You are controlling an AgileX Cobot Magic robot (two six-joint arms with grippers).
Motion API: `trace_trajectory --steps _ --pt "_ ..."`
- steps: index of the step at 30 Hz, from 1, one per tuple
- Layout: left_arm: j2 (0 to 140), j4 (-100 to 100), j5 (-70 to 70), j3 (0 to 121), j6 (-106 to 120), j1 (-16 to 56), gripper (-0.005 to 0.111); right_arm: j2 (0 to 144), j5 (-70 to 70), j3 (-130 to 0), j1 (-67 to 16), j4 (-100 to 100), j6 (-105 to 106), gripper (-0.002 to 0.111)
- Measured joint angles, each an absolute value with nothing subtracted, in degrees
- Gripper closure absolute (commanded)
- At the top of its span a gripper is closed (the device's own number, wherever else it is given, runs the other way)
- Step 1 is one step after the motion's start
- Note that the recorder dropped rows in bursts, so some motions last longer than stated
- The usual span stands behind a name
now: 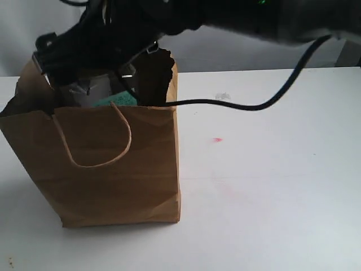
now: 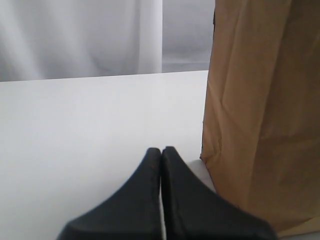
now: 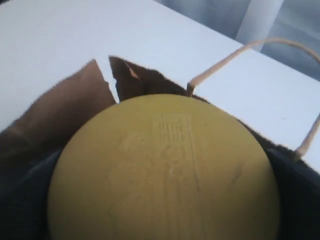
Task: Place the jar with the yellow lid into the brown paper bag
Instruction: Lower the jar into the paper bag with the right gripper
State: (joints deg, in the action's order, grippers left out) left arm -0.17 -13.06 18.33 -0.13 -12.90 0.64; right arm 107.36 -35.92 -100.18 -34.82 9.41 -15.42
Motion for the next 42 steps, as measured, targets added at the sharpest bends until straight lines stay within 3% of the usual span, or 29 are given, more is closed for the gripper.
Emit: trace_trajectory --steps 39,42 --pt "-0.17 -13.06 18.33 -0.13 -12.9 0.64 0.106 121.33 -36.79 -100.91 -33.06 7.45 -16.59 0.108" --pt "-0.17 -13.06 18.33 -0.13 -12.9 0.64 0.106 121.33 -36.79 -100.91 -33.06 7.45 -16.56 0.103"
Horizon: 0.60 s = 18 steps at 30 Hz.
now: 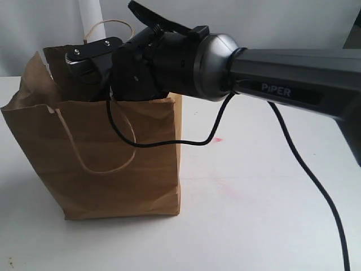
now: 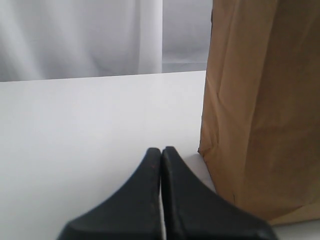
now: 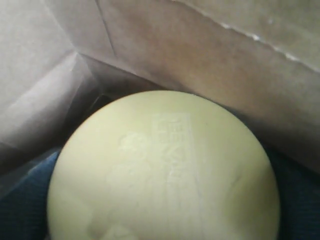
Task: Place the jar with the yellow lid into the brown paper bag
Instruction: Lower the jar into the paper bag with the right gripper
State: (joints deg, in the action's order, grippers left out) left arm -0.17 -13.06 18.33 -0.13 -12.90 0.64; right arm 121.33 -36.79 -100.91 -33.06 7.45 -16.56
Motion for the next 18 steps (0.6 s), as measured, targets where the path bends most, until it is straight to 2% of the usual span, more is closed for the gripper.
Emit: trace_trajectory --steps 3,6,9,11,13,18 --pt "-0.17 -13.06 18.33 -0.13 -12.9 0.64 0.106 121.33 -36.79 -100.91 -33.06 7.35 -16.46 0.085" --pt "-0.17 -13.06 18.33 -0.13 -12.9 0.64 0.106 121.33 -36.79 -100.91 -33.06 7.25 -15.94 0.058" --pt "-0.17 -13.06 18.33 -0.13 -12.9 0.64 0.106 121.33 -36.79 -100.91 -33.06 7.25 -15.58 0.025" --pt "-0.17 -13.06 18.33 -0.13 -12.9 0.64 0.106 121.33 -36.79 -100.91 -33.06 7.14 -15.59 0.01" --pt "-0.17 -13.06 18.33 -0.13 -12.9 0.64 0.106 121.33 -37.1 -100.91 -33.06 6.85 -15.59 0.004" --pt "-0.17 -13.06 18.33 -0.13 -12.9 0.64 0.106 122.27 -38.56 -100.91 -33.06 6.08 -15.59 0.004"
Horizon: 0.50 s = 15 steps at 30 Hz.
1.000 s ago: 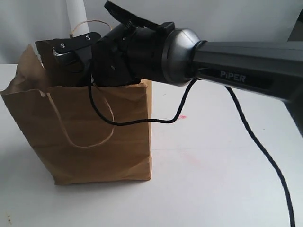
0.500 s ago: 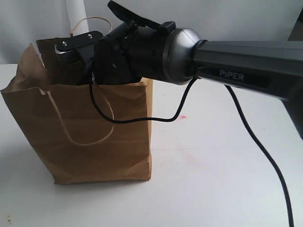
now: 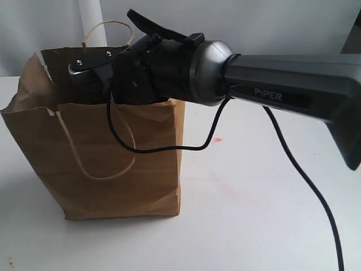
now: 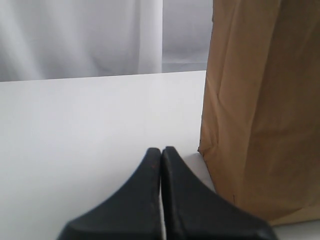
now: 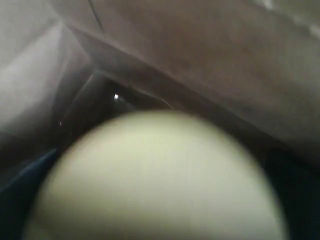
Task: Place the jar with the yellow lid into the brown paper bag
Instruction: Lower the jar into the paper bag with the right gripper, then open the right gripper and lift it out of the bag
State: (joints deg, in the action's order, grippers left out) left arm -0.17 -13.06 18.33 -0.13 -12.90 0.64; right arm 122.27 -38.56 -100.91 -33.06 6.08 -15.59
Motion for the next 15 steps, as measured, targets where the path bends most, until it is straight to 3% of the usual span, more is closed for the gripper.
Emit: trace_trajectory --steps 12,15 --pt "-0.17 -13.06 18.33 -0.13 -12.9 0.64 0.106 118.71 -41.37 -105.89 -33.06 4.58 -15.59 0.004" --pt "-0.17 -13.06 18.33 -0.13 -12.9 0.64 0.106 116.29 -42.61 -107.46 -33.06 4.46 -15.59 0.01"
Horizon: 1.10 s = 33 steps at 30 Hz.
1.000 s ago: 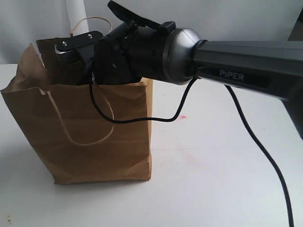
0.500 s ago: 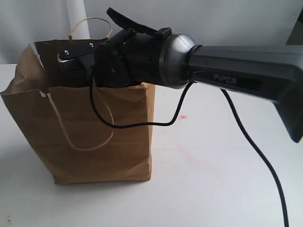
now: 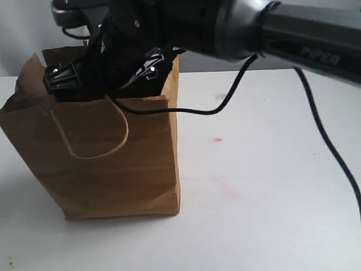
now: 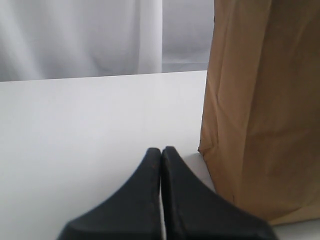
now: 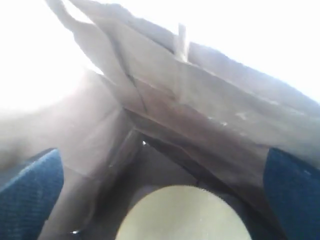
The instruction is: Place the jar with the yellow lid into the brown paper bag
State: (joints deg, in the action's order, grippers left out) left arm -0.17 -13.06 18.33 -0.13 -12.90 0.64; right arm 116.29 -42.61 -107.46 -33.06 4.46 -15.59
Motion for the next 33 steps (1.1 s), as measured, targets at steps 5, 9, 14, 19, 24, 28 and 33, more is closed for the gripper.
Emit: trace_trajectory --steps 5,9,14,19,24,28,33 --pt "-0.17 -13.06 18.33 -0.13 -12.9 0.64 0.106 111.76 -45.35 -107.72 -33.06 4.08 -15.59 0.079" --pt "-0.17 -13.06 18.33 -0.13 -12.9 0.64 0.106 108.48 -48.59 -107.72 -33.06 3.93 -13.68 0.108" --pt "-0.17 -13.06 18.33 -0.13 -12.9 0.64 0.106 104.36 -55.93 -106.56 -33.06 3.8 -9.55 0.108" --pt "-0.17 -13.06 18.33 -0.13 -12.9 0.64 0.106 92.08 -54.57 -94.19 -33.06 3.65 -8.74 0.108" --pt "-0.17 -13.06 18.33 -0.13 -12.9 0.64 0.106 69.98 -43.52 -69.19 -33.06 -2.9 -8.74 0.108" --pt "-0.17 -13.06 18.33 -0.13 -12.9 0.64 0.106 56.37 -31.53 -52.32 -33.06 -6.78 -8.74 0.108" --pt "-0.17 -13.06 18.33 -0.13 -12.9 0.64 0.106 47.82 -26.19 -39.9 -33.06 -8.17 -8.74 0.108"
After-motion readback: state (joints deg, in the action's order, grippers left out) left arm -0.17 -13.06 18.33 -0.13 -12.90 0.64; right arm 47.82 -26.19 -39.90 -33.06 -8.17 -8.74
